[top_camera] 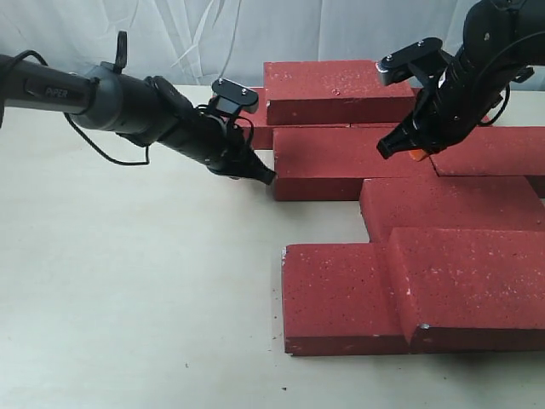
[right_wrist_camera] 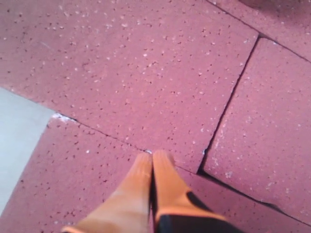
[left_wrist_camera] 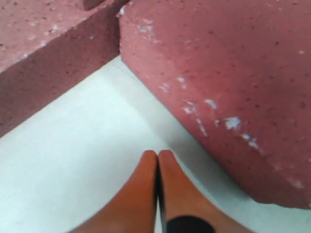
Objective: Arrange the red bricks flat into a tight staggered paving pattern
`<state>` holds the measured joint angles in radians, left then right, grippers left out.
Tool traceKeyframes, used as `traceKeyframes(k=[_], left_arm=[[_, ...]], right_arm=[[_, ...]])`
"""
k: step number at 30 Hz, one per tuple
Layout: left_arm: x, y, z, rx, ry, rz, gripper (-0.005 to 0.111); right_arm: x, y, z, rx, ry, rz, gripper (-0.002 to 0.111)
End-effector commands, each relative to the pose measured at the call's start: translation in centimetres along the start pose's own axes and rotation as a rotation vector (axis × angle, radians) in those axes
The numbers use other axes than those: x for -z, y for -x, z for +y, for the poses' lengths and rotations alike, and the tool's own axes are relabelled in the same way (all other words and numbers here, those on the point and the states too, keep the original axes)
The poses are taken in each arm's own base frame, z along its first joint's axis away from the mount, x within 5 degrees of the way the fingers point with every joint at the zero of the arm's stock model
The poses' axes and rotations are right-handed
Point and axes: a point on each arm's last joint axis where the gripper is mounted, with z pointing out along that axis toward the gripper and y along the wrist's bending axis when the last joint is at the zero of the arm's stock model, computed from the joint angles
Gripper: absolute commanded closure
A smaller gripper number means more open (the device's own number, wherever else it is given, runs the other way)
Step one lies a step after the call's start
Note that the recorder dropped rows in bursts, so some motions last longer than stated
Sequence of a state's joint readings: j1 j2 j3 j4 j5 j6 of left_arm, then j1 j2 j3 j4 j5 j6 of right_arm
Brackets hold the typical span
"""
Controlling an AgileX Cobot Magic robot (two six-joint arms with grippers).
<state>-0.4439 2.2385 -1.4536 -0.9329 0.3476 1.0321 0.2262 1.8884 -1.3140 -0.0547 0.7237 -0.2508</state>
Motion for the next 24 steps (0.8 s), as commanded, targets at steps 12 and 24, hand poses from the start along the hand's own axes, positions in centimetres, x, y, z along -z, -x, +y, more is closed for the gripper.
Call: traceKeyframes(k=[12, 24], left_arm=[[-0.9, 0.3, -2.5, -0.078, 0.009, -0.016, 0.107], [3.5, 0.9, 1.9, -0.003, 0.009, -0.008, 0.107]], right_arm=[[0.3, 0.2, 0.0, -0.028, 0.014, -0.029, 0.109], [2.6, -0.5, -0.2, 0.0, -0.053, -0.167, 0.109]])
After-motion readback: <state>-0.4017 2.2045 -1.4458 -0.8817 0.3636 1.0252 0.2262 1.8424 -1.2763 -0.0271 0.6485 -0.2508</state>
